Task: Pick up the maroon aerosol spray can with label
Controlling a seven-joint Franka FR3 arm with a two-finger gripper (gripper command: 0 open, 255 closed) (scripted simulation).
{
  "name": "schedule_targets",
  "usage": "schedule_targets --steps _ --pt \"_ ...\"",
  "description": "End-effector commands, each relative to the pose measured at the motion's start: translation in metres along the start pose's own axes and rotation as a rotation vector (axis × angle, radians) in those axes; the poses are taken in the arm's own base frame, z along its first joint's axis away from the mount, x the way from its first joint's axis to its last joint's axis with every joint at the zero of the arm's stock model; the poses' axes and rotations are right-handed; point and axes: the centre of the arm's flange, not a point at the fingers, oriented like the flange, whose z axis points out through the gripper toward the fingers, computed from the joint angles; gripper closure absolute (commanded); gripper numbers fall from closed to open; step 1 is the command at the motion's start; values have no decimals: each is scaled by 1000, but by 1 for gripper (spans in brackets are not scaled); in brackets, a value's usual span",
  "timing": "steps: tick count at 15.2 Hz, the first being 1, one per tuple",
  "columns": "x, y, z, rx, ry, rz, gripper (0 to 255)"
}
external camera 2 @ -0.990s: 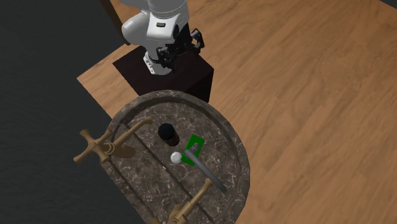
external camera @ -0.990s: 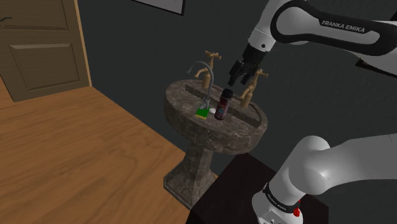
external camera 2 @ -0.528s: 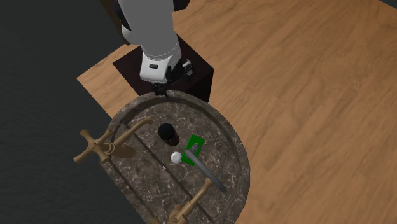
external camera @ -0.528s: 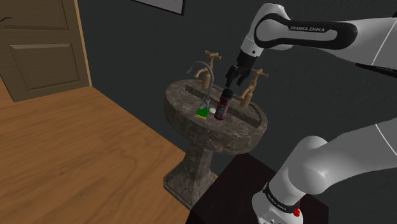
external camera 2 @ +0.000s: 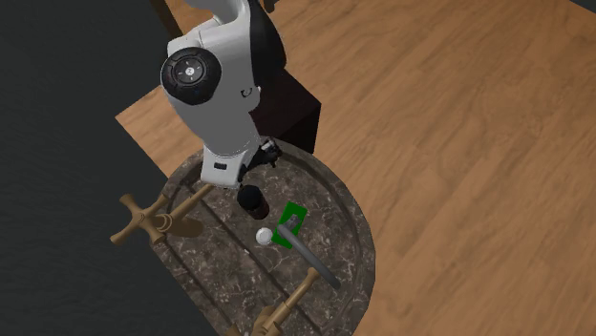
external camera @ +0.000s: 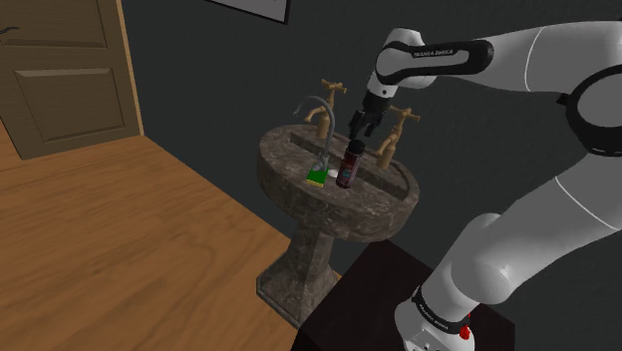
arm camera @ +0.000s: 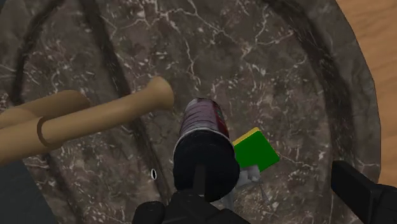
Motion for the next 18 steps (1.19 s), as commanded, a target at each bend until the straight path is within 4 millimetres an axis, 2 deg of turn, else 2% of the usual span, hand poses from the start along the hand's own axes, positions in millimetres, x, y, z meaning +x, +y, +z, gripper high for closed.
schedule_targets --steps 1,4,11,13,14,18 --pt "16 19 12 -5 -11 -7 0" --pt "37 45 31 -10 -26 -16 0" --pt "35 46 67 -10 -26 -16 0" --pt "35 46 70 -10 -26 -16 0" --pt "35 46 69 -10 -26 -16 255" --pt "35 46 69 -10 -26 -16 255"
